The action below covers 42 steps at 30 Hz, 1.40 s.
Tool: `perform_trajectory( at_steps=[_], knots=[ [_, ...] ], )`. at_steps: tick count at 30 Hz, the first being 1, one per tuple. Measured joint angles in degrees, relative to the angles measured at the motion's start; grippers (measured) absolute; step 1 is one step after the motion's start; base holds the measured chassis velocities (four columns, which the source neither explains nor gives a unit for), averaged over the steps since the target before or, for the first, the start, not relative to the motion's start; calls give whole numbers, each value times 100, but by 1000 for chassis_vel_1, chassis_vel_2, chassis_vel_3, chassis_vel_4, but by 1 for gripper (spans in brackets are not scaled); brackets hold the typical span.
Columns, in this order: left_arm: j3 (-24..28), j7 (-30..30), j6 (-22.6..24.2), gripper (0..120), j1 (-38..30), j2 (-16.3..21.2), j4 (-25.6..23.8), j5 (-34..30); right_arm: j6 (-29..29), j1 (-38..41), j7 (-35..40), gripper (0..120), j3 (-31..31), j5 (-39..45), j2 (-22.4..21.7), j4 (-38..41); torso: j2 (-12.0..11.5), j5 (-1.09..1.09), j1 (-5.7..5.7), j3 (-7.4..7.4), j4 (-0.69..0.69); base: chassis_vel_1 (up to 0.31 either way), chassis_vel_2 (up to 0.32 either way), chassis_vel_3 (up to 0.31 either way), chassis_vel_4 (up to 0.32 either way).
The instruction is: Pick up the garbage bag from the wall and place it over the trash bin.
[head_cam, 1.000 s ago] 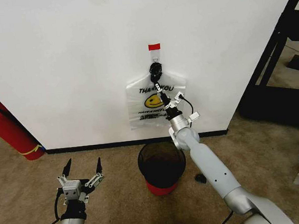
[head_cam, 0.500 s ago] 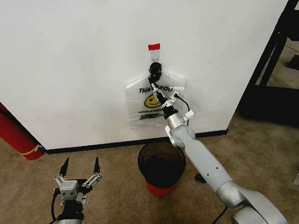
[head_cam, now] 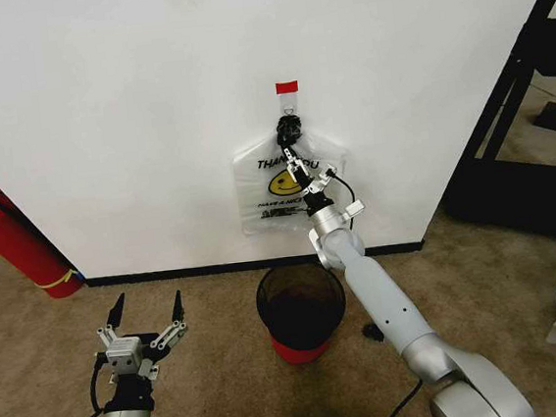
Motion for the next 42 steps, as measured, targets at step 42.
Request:
perform_trajectory(
  at_steps=[42],
  knots=[
    [-13, -3, -34, 100, -30, 144, 95, -1, 127, 145, 40, 54, 33, -486, -147, -222, 1, 0, 1, 0, 0, 0, 0, 0, 0]
  ],
)
